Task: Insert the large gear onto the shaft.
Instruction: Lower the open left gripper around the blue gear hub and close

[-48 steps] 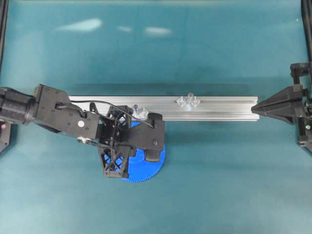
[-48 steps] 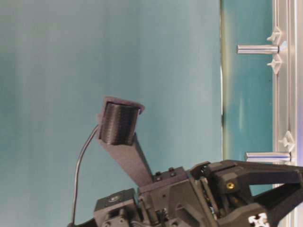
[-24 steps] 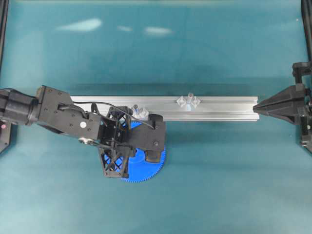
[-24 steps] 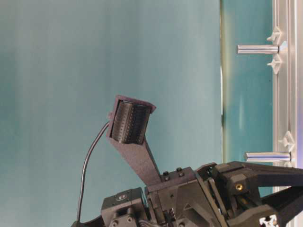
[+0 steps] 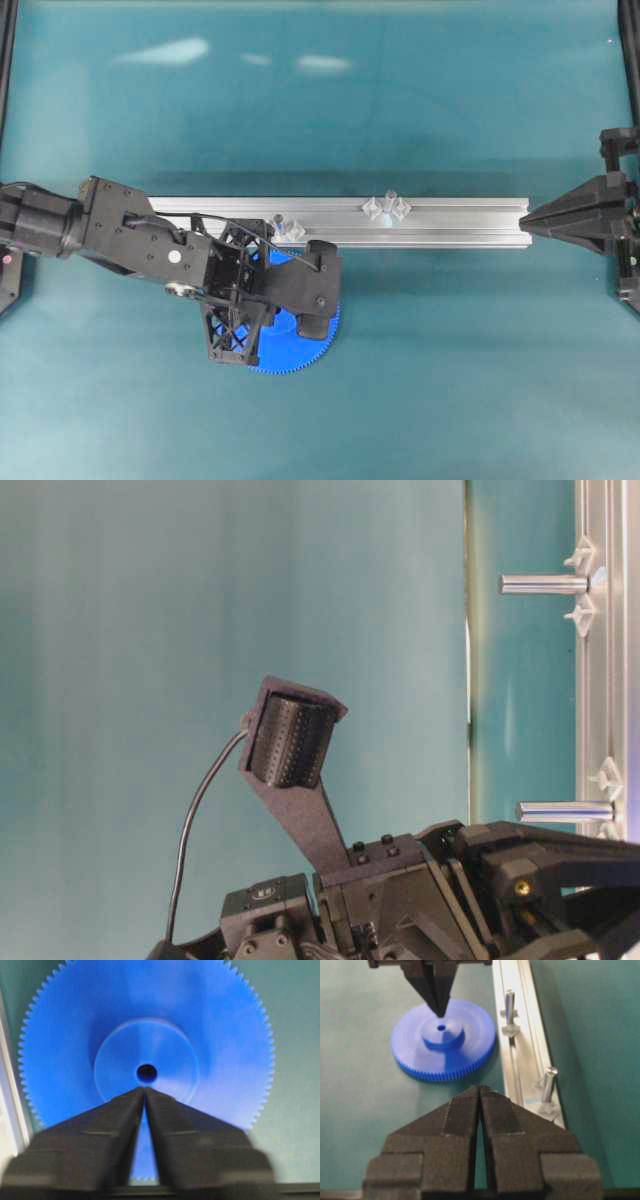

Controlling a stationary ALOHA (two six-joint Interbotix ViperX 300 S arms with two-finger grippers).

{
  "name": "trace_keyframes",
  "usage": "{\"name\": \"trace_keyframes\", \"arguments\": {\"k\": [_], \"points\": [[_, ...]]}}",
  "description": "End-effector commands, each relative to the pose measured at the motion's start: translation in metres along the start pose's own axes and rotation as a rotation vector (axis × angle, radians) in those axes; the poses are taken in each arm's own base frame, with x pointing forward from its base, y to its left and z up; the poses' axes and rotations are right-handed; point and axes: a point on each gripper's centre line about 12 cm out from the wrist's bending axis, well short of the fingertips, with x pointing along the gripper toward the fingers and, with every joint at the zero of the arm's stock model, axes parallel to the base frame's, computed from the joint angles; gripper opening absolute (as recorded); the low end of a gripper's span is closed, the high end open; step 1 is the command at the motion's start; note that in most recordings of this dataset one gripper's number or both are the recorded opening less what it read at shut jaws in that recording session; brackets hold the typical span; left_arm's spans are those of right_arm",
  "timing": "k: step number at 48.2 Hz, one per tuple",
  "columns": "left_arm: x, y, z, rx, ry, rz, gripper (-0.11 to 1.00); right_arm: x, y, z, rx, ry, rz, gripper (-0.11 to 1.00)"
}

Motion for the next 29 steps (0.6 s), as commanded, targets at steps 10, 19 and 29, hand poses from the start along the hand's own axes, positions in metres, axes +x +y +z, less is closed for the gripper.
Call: {"name": "trace_keyframes", "arguments": {"k": [10,19,29], "points": [[-0.005,-0.001,0.013,-0.033,-0.029,0.0,0.83,0.001,0.0,0.003,0.011,-0.005,0.001,0.08],[0.002,-0.001,0.018,-0.064,-0.026,-0.001,0.95,0.001,0.0,0.003,0.013,-0.008,-0.001,0.08],[0.004,0.0,0.018,-0.071,-0.02,0.0,0.95,0.001,0.0,0.003,0.013,-0.008,-0.001,0.08]]}}
